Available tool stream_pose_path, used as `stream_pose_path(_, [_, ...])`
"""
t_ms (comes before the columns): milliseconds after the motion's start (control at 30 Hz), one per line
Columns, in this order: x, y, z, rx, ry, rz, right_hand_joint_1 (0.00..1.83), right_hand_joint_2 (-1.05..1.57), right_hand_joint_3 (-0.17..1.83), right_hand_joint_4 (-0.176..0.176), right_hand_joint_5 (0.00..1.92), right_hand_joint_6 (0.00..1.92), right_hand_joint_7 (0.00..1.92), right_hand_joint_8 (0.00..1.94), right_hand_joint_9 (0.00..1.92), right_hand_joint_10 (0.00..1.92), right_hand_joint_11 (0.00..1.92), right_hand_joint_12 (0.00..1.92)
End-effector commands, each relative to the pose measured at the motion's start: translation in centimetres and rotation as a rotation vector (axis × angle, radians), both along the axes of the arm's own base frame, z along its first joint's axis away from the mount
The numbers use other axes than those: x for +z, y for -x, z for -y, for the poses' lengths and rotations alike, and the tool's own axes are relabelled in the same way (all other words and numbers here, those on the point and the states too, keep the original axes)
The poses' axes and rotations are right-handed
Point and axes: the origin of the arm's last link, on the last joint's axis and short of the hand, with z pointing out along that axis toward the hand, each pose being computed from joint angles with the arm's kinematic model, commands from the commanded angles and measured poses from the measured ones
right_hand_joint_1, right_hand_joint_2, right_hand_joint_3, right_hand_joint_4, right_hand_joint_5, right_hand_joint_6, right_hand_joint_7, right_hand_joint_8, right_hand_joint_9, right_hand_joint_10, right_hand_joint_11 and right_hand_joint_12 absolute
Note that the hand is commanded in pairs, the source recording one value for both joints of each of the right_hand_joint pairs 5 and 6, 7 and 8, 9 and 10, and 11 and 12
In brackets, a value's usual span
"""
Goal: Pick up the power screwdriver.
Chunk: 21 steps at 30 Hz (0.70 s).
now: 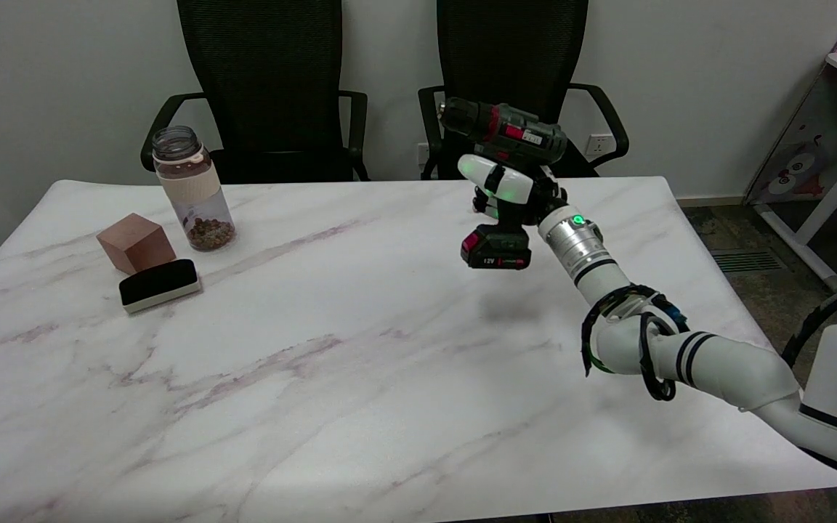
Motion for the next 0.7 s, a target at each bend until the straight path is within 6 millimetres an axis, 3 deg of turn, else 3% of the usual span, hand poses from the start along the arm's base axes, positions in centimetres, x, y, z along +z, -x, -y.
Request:
stream_pose_path(33, [-1.9,-2.0,0.0,0.072,-0.051,0.007,0.88,0.64,0.81,0.176,1.88,1.88,1.88,1.88,1.92,1.92,1.92,1.92])
stream_pose_path(333, [-2.0,-3.1,-0.3,0.150,-0.040,-0.022,0.87,0.71,0.83,0.176,1.83,1.83,1.83,1.83,1.92,1.92,1.92,1.92])
stream_pose_path(700, [-2.0,-2.8,-0.5,0.145,-0.023,-0.063,0.87,0.73,0.85,0.176,1.78,1.78,1.78,1.78,1.92,1.92,1.92,1.92])
